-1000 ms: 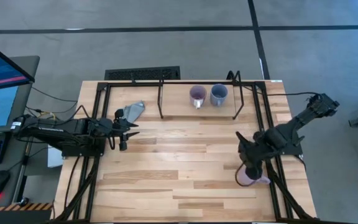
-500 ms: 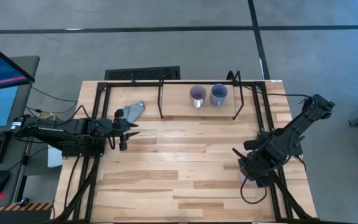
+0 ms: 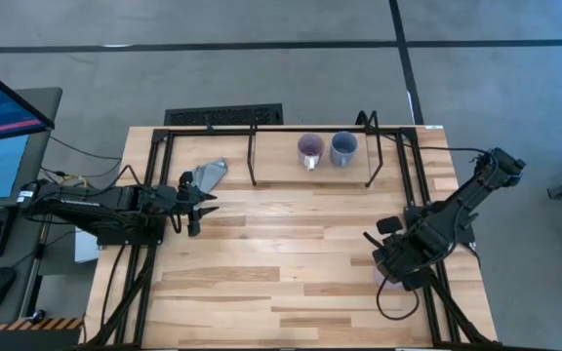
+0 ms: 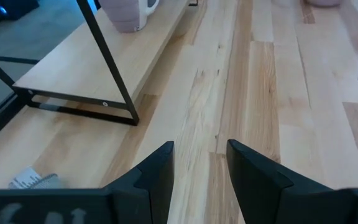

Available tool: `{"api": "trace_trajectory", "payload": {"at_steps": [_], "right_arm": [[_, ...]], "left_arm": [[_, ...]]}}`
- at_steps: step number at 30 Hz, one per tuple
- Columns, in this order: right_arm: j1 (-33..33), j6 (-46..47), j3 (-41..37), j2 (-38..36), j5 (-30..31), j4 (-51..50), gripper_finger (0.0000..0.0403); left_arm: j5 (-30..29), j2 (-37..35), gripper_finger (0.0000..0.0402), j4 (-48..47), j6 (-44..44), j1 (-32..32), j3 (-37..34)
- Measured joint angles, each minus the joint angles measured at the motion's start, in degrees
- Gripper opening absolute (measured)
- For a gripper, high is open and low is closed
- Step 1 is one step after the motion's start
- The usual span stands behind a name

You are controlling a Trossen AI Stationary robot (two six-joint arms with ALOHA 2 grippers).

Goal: Stack small to large cups/mugs on shelf
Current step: Put the purple cup on the shelf

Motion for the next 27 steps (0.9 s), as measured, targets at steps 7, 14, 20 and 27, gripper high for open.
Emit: {"api": "trace_trajectory", "payload": {"at_steps": [7,14,20,27], "right_arm": [[0.01,-0.12,0.0,0.02,2.39,2.99,0.0159],[0.04,-0.1,0.0,0.02,2.78,3.19,0.0159],[0.21,0.03,-0.7,0.0,2.58,3.67,0.0159],[2.22,0.05,-2.97,0.02,2.34,5.1,0.0159]], "left_arm": [[0.0,0.0,0.0139,0.0,0.0,0.01,-0.01],[0.4,0.02,0.0139,-0.03,-0.03,0.0,0.01],[0.43,0.01,0.0139,-2.14,-1.9,0.01,0.0],[0.44,0.02,0.0139,-4.19,-3.7,0.01,-0.01]]}}
